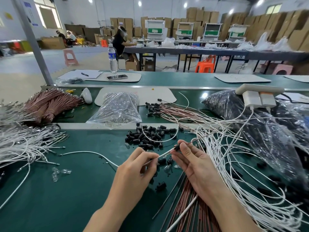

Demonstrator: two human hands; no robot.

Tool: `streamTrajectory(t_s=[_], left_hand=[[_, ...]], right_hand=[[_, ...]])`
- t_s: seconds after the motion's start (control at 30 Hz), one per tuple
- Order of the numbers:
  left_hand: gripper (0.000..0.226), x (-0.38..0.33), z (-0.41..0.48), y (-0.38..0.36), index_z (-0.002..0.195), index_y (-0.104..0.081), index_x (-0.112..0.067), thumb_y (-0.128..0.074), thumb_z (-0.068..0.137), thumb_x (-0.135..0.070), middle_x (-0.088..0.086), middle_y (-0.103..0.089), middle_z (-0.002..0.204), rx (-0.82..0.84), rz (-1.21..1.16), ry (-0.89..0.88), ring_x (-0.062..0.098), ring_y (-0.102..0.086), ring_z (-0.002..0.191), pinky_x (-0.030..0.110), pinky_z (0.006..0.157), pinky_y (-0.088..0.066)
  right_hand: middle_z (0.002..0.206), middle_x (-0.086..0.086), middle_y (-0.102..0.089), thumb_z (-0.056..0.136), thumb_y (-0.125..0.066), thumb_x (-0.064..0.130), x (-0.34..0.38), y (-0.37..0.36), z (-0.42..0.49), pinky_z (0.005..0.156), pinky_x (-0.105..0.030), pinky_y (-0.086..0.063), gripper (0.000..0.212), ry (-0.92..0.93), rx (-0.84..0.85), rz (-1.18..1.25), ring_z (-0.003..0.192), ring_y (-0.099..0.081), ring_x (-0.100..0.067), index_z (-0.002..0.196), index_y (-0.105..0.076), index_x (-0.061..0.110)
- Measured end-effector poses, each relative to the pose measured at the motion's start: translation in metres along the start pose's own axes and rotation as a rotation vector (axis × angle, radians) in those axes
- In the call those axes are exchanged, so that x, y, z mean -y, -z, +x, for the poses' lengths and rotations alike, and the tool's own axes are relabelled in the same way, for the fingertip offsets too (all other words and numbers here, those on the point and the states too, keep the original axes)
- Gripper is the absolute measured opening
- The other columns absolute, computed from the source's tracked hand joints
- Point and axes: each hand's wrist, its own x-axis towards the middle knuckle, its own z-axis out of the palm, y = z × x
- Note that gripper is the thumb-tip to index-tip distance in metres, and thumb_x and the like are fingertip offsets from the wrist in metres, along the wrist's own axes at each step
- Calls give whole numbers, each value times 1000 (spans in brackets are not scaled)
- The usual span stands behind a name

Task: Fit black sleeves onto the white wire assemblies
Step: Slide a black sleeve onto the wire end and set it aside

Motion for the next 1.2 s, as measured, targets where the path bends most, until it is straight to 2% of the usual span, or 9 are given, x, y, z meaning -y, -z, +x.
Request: streamTrajectory(t_s=[0.23,0.33,0.57,0.73,1.0,1.1,1.2], left_hand=[[6,-2,-1,-1,98,-69,-24,-64,95,-22,-22,-51,88,26,30,-39,-4,-61,77,4,67,-40],[10,-2,-1,-1,97,-69,-23,-69,93,-14,-22,-50,88,30,31,-42,-3,-60,75,4,67,-40],[7,-4,-1,0,94,-69,-21,-69,92,-14,-22,-49,86,10,16,-51,-6,-58,73,3,66,-38],[11,-3,-2,2,95,-69,-22,-70,92,-12,-20,-52,88,16,17,-40,-4,-59,75,5,66,-40],[4,0,-2,1,95,-69,-24,-65,94,-22,-24,-51,87,-5,9,-22,0,-58,73,7,64,-40],[15,0,-2,1,96,-68,-26,-57,95,-36,-21,-53,89,-15,-26,-9,4,-60,74,10,63,-43],[21,0,-2,0,98,-68,-26,-53,96,-40,-20,-54,89,-25,-41,-7,5,-61,75,14,62,-47]], right_hand=[[91,-18,-75,77,-73,11,0,2,1,66,-26,-62,22,-22,-3,19,80,-76,-25,96,-75,1],[92,-19,-75,77,-73,11,0,2,1,66,-26,-61,20,-29,-11,14,82,-76,-26,94,-76,2],[88,-17,-75,76,-72,11,1,0,0,66,-26,-62,14,-35,-5,2,76,-75,-23,84,-81,4],[90,-17,-75,78,-71,10,2,-1,-2,66,-26,-62,14,-45,0,-4,77,-75,-23,86,-81,5],[93,-16,-75,80,-69,10,1,-1,-3,71,-25,-62,17,-44,49,-36,82,-75,-23,91,-82,7],[92,-16,-75,80,-69,9,0,-3,-4,72,-26,-62,18,-53,64,-40,81,-75,-22,92,-81,6],[89,-16,-75,78,-70,8,-1,-3,-4,72,-26,-62,18,-61,73,-39,79,-74,-22,91,-82,6]])
